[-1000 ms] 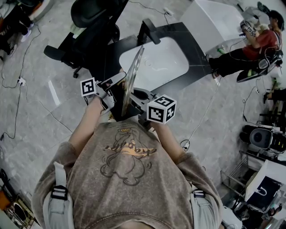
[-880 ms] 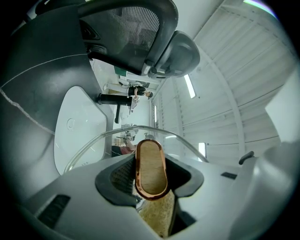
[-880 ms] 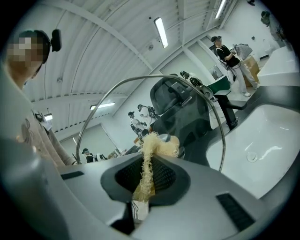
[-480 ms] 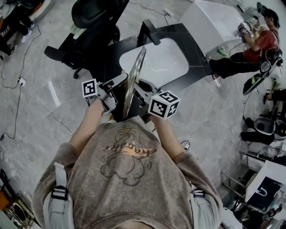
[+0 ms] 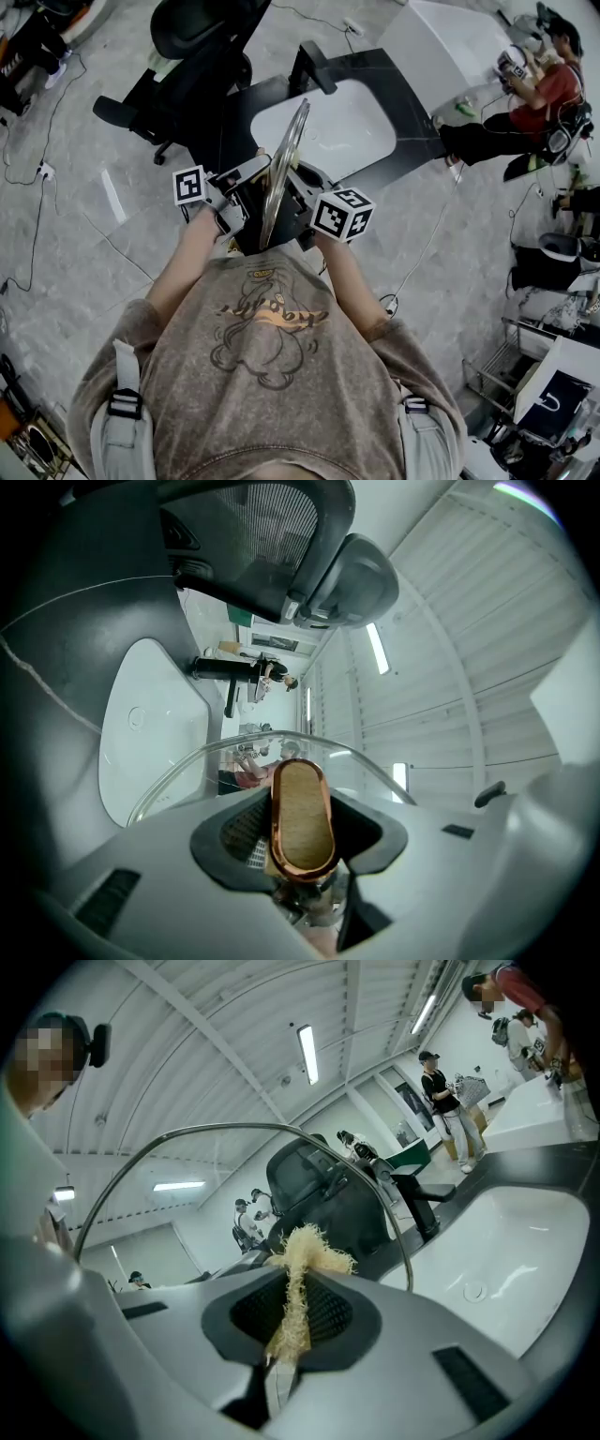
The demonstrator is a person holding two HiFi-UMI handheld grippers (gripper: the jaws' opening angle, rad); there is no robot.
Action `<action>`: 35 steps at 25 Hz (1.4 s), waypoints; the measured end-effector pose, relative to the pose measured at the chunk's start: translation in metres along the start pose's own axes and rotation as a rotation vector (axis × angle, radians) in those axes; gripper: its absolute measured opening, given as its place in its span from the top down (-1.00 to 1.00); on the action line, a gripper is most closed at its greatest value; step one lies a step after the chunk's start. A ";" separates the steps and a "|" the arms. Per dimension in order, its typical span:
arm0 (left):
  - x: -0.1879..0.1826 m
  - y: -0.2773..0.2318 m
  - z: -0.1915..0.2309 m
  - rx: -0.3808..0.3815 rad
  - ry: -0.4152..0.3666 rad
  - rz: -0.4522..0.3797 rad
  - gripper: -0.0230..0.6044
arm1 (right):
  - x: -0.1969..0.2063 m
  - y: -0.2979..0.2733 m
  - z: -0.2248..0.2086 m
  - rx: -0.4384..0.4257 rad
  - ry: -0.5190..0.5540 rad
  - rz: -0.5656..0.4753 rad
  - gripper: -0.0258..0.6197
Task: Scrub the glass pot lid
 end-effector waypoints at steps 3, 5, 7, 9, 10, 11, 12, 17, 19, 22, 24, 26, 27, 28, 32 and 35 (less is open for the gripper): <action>0.001 0.001 0.001 -0.003 0.001 0.008 0.35 | 0.006 -0.002 -0.003 0.050 0.020 0.038 0.80; 0.001 0.001 0.001 -0.002 -0.001 0.011 0.35 | 0.007 0.000 -0.002 0.037 0.016 0.024 0.80; 0.001 0.002 0.001 -0.003 -0.002 0.009 0.35 | 0.005 0.002 -0.002 0.026 0.012 0.002 0.80; 0.000 0.004 0.000 -0.004 0.000 0.005 0.35 | 0.004 0.004 -0.002 0.025 0.018 -0.012 0.80; 0.000 0.004 0.000 -0.004 -0.001 0.002 0.35 | 0.003 0.006 -0.002 0.025 0.019 -0.016 0.80; 0.000 0.005 0.000 -0.004 -0.004 -0.001 0.35 | 0.002 0.007 -0.003 0.026 0.018 -0.019 0.80; -0.001 0.006 -0.001 -0.002 -0.009 -0.003 0.35 | 0.001 0.009 -0.004 0.029 0.017 -0.022 0.80; -0.005 0.014 -0.005 0.012 -0.033 -0.009 0.35 | -0.002 0.022 -0.017 0.072 0.011 -0.041 0.80; -0.008 0.021 -0.007 0.011 -0.039 -0.023 0.35 | -0.003 0.031 -0.024 0.099 0.002 -0.056 0.80; -0.015 0.034 -0.012 -0.015 -0.066 -0.049 0.35 | -0.005 0.046 -0.035 0.138 -0.005 -0.069 0.80; -0.019 0.040 -0.016 -0.056 -0.109 -0.065 0.35 | -0.006 0.054 -0.040 0.159 -0.009 -0.075 0.80; -0.023 0.042 -0.023 -0.108 -0.167 -0.072 0.35 | -0.006 0.059 -0.042 0.170 -0.008 -0.078 0.80; -0.024 0.042 -0.026 -0.137 -0.201 -0.069 0.35 | -0.005 0.060 -0.043 0.173 -0.004 -0.077 0.80; -0.026 0.041 -0.030 -0.167 -0.237 -0.062 0.35 | -0.005 0.061 -0.043 0.176 0.002 -0.074 0.80; -0.034 0.038 -0.046 -0.369 -0.446 0.011 0.35 | -0.001 0.062 -0.042 0.203 0.044 -0.050 0.80; -0.036 0.033 -0.056 -0.505 -0.589 0.065 0.35 | 0.003 0.065 -0.042 0.223 0.060 -0.036 0.80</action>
Point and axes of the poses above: the fingertips, and each gripper's own axes: y backward along the fingers, z to its left, x out of its underside, the point moved 10 cm from there along y, backward along the fingers, and after that the axes turned 6 degrees about z, right-handed, at the moved point
